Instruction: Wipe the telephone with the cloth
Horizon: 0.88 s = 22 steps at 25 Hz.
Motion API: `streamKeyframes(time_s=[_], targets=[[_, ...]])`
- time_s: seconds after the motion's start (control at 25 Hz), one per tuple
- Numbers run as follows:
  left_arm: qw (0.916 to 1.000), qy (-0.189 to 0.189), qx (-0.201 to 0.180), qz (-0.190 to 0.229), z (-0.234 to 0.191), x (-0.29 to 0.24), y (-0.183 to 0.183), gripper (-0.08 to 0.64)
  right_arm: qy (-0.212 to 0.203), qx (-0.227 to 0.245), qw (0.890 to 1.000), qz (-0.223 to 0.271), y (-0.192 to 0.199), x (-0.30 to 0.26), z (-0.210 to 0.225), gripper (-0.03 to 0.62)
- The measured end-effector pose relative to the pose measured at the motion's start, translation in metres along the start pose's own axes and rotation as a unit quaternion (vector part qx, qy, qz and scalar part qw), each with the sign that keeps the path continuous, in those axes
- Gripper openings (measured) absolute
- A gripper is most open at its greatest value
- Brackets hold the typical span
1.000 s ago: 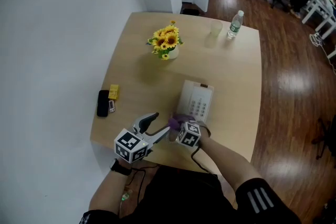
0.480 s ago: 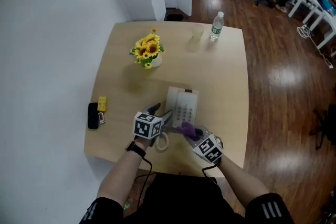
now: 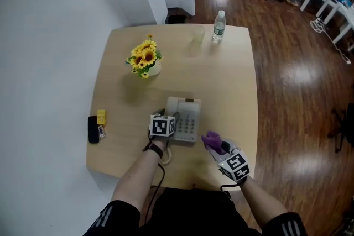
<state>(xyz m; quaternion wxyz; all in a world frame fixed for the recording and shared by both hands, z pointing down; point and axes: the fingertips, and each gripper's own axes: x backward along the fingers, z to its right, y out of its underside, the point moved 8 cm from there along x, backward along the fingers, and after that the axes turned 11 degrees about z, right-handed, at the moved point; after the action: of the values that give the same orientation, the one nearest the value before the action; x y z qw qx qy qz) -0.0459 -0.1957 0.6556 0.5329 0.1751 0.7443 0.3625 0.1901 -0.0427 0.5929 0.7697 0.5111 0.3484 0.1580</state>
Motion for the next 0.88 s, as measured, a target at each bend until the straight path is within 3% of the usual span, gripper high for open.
streamKeyframes(time_s=[0.16,0.4,0.68,0.88], targets=[[0.9994,-0.027,0.000,-0.020,0.006,-0.016,-0.002,0.241,0.000,-0.009,1.000,0.003,0.003,0.006,0.009,0.104],[0.9983,-0.050,-0.021,-0.023,0.008,-0.022,0.000,0.250,-0.009,-0.014,1.000,0.016,-0.003,0.005,0.011,0.104],[0.9994,-0.032,0.010,-0.010,0.002,-0.019,0.000,0.247,-0.009,-0.020,0.999,0.025,-0.006,0.008,0.013,0.104],[0.9990,0.007,0.045,-0.006,-0.006,-0.010,-0.002,0.229,-0.001,-0.021,0.999,0.035,-0.013,0.013,0.011,0.104]])
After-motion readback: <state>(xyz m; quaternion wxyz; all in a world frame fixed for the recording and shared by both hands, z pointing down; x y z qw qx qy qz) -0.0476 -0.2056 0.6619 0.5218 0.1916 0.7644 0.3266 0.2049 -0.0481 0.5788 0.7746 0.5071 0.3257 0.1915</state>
